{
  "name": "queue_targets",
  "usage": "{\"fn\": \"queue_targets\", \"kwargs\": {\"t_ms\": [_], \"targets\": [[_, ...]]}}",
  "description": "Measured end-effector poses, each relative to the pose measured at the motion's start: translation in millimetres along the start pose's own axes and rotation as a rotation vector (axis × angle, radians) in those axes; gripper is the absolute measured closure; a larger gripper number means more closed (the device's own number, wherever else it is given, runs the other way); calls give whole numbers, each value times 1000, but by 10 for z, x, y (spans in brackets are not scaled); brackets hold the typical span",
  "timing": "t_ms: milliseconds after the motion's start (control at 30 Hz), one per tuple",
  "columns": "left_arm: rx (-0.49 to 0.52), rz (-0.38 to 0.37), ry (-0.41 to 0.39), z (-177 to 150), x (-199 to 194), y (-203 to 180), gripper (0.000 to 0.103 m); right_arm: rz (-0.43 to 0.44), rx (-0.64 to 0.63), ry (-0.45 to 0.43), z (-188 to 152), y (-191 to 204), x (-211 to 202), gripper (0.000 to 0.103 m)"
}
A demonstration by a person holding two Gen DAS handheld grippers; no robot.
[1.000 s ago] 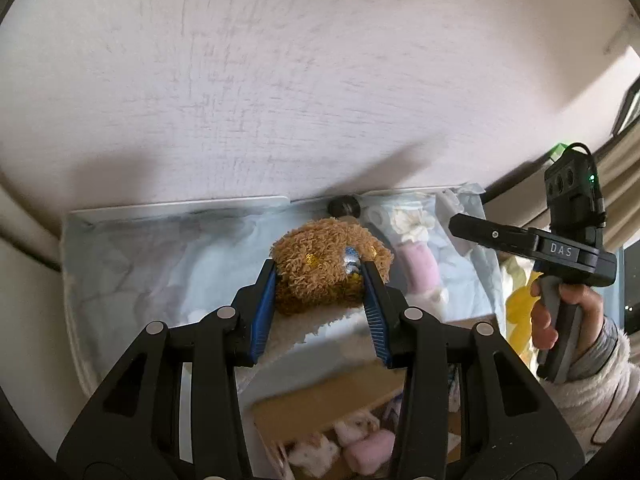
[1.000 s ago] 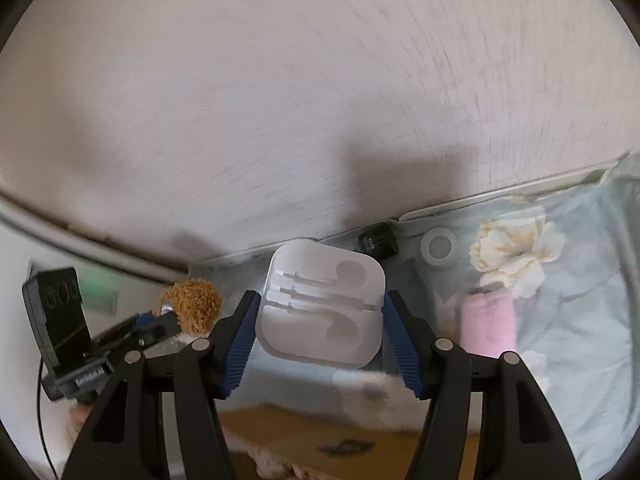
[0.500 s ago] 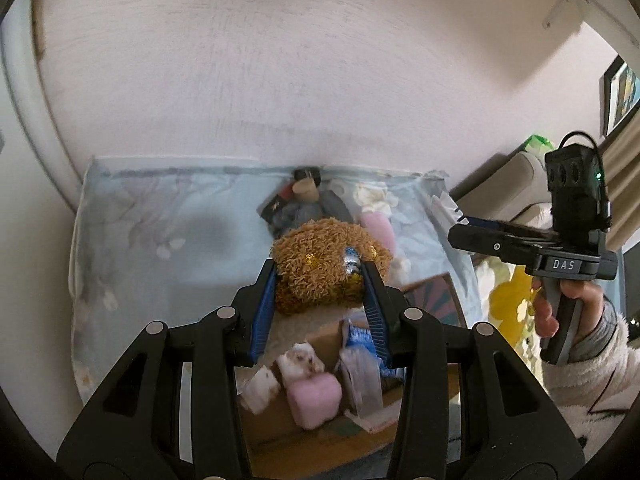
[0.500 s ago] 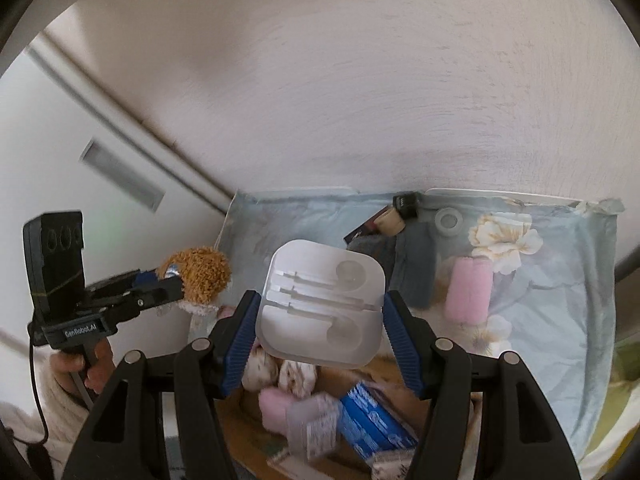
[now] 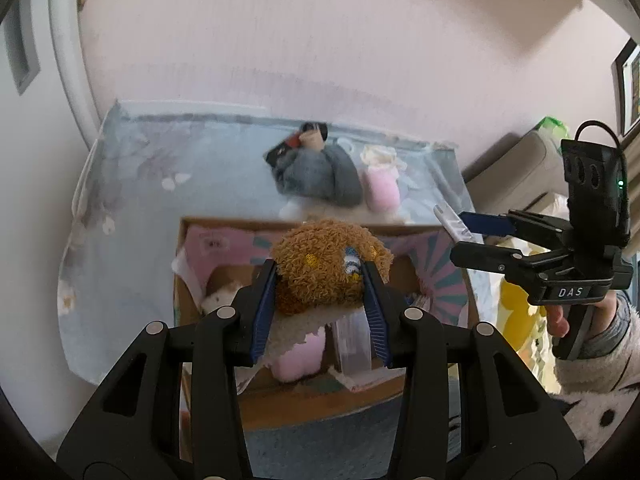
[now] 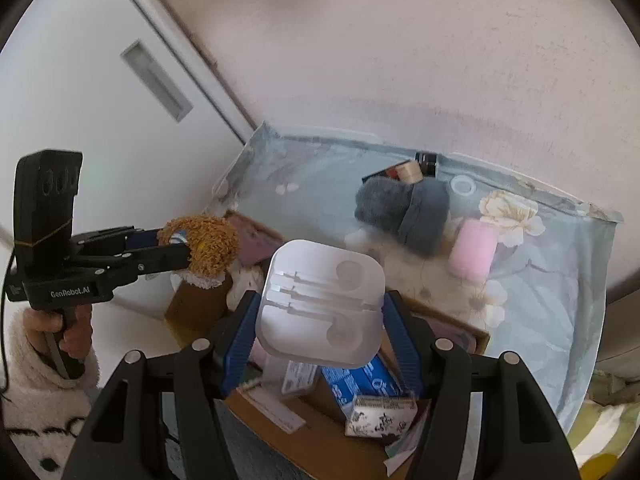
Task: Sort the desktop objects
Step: 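Carry the bear and earphone case over the box and release both inside, then withdraw both open tools from the box toward the sheet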
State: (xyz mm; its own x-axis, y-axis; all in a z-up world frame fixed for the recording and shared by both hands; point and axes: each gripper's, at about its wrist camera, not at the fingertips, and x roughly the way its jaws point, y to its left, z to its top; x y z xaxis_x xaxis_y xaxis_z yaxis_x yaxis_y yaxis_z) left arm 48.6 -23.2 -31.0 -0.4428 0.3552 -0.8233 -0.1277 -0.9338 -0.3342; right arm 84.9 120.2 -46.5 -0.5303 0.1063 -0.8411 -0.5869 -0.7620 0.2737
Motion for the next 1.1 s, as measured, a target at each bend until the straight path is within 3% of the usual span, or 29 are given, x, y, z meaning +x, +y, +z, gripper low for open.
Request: {"fn": "queue_targets", "kwargs": {"t_ms": [267,700,767,867,933,1100], "targets": [[-2,71,46,-276,209,-78,65,-80,-61,52,-323,42,121,45],[0,97,77,-344,339,-151,64,-60,-55,95,-465,17,304,45],[-3,91,78,-341,334,-148,60,-59,-61,91,-460,34,314,45],[-6,82,73,-319,309,-144,34,-37,-37,95,-458,27,342,42],[-12,91,57,-291,279,-140,4,-10,-10,101,-459,5,360,21],[-4,132,42,-225,254,-103,1,-17,1,97,-444,11,368,11]]}}
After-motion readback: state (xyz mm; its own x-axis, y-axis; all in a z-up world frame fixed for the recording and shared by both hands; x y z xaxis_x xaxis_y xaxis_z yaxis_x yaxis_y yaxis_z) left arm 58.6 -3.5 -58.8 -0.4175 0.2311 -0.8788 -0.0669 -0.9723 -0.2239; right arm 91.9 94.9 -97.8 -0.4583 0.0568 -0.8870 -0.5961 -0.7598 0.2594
